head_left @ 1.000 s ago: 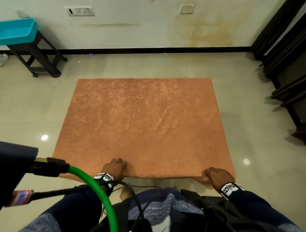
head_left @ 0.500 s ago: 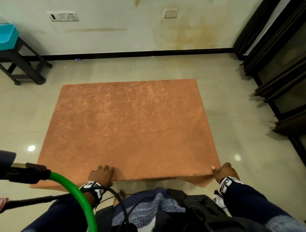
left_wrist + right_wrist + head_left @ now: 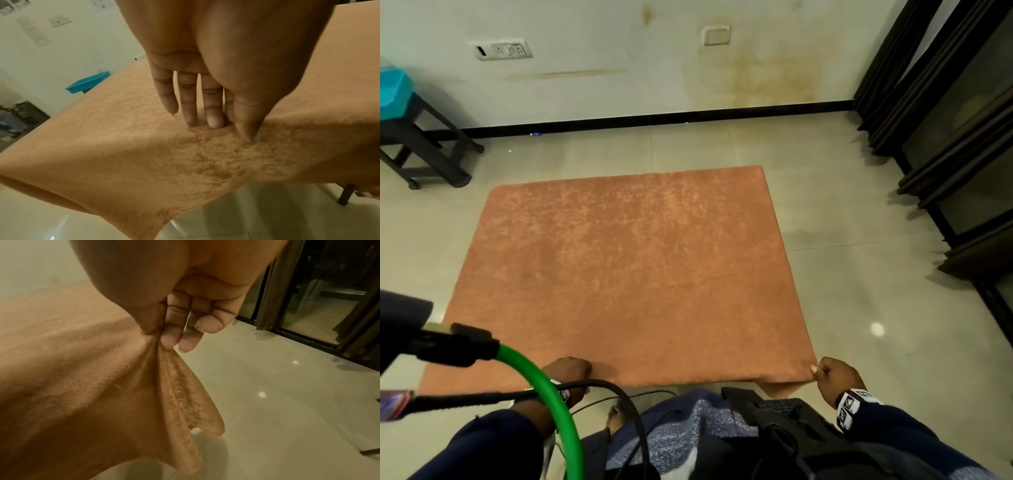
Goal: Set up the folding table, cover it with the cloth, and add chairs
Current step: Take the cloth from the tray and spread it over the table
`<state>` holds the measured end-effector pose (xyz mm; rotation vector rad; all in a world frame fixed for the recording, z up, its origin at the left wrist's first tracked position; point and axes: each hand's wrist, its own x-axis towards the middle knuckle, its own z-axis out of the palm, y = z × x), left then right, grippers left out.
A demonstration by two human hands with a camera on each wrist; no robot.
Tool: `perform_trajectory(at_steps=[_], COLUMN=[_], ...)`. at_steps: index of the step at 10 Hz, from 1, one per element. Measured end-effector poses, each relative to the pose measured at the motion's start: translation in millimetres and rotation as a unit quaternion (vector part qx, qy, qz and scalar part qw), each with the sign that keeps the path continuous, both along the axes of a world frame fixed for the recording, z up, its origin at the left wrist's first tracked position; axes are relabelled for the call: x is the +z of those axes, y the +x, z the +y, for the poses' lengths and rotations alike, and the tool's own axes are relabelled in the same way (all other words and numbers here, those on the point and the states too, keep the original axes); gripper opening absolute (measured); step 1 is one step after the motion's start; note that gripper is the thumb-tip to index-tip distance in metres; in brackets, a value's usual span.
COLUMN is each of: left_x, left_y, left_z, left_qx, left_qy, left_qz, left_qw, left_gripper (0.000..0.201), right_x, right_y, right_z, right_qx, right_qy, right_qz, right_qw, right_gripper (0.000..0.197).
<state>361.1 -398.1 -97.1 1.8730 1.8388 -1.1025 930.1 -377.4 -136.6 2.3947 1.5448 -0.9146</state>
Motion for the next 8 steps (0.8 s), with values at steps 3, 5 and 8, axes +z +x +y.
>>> perform_trajectory(at_steps=[3, 5, 8], left_x=[2, 4, 1], left_y=[5, -10, -91], left_z=[-26, -49, -85], left_qx=[0.201, 0.181, 0.274], left_qy=[0.090, 0.021, 0.101], left_qz=[-0.123, -0.160, -0.239], left_qw=[0.968, 0.970, 0.926], left_gripper=[0.087, 0.100, 0.106], right_x=[10, 7, 15], right_y=[-20, -15, -77], right_z=[18, 37, 22], right_qx=[-0.093, -0.061, -0.139], right_qy=[0.055, 0.046, 0.023], right_qz=[0.089, -0.006, -0.035], right_qw=[0.990, 0.997, 0.989], right_gripper=[0.012, 0.031, 0.052])
